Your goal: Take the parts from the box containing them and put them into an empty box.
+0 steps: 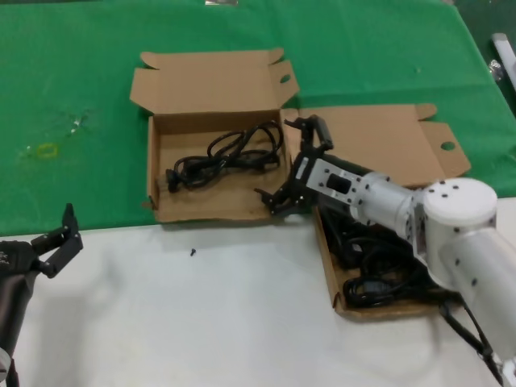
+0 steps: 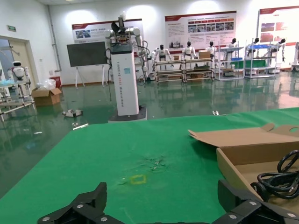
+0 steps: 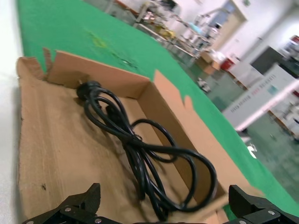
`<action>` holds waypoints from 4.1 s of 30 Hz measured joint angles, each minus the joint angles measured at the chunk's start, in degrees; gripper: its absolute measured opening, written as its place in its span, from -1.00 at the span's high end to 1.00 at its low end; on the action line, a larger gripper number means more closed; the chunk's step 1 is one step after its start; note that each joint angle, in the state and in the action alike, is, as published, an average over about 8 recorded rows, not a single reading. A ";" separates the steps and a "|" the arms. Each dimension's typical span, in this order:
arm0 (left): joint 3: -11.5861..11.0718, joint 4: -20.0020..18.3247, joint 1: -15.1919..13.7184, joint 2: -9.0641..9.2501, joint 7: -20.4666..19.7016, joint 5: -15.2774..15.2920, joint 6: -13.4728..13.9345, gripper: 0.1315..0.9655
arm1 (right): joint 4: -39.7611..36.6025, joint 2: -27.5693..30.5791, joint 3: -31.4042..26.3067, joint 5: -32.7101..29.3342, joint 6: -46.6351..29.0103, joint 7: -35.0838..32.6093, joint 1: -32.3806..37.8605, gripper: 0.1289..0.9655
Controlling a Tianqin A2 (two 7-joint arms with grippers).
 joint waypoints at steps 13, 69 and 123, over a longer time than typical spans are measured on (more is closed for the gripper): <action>0.00 0.00 0.00 0.00 0.00 0.00 0.00 -0.81 | 14.55 2.08 2.94 1.96 7.86 11.96 -12.15 -1.00; 0.00 0.00 0.00 0.00 0.02 -0.01 0.00 -1.00 | 52.45 7.51 10.60 7.08 28.37 43.13 -43.79 -1.00; 0.00 0.00 0.00 0.00 0.02 -0.01 0.00 -1.00 | 52.45 7.51 10.60 7.08 28.37 43.12 -43.79 -1.00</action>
